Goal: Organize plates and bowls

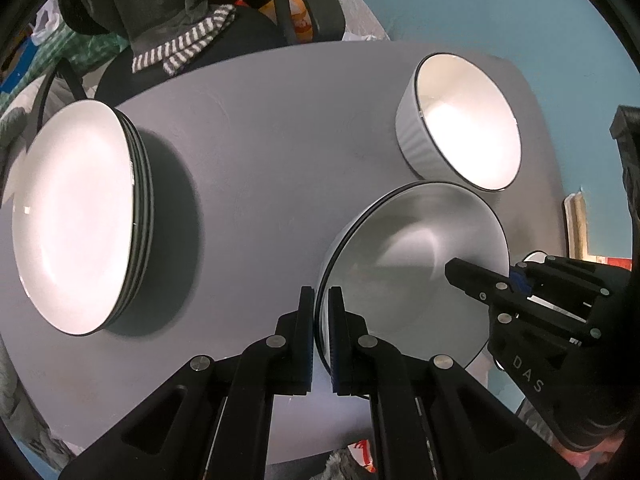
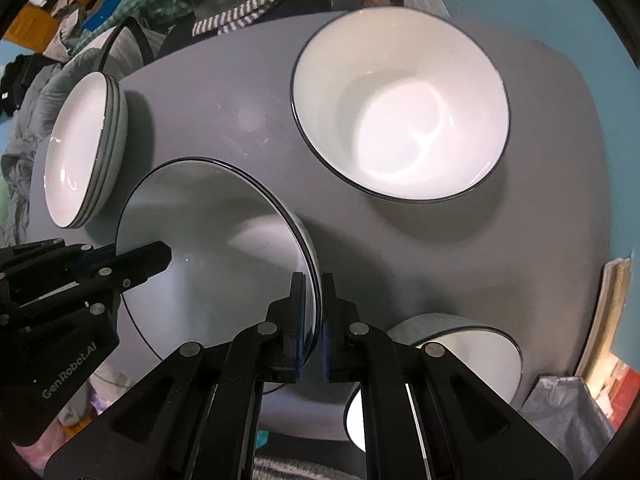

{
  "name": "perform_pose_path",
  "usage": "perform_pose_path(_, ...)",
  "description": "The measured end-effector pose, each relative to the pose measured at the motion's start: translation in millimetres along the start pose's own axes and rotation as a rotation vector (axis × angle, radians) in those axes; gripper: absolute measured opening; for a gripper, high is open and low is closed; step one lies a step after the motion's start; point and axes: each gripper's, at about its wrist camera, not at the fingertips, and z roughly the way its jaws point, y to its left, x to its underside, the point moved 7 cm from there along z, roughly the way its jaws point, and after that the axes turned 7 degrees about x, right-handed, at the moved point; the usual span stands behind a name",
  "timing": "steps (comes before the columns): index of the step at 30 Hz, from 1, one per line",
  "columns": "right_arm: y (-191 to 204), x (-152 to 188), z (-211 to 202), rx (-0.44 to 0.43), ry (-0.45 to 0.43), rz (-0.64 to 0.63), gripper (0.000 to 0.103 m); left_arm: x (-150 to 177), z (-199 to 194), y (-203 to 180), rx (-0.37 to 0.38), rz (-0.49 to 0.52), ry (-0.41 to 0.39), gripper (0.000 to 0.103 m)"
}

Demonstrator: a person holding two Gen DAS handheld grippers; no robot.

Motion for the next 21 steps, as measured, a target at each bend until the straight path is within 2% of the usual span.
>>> perform_pose_path(13, -5.6, -3.3, -41.4, -0.008, -0.031, 0.024, 0.006, -10.2, -48.6, -24.8, -0.002, 0.058, -0.073, 0.006)
perform_pose_path(21, -22.5, -12.3, -60.2, -0.015, -0.048, 0.048, 0.006, -26.5, -61.2, -42.8, 0.003, 0.075, -0.089, 0.006)
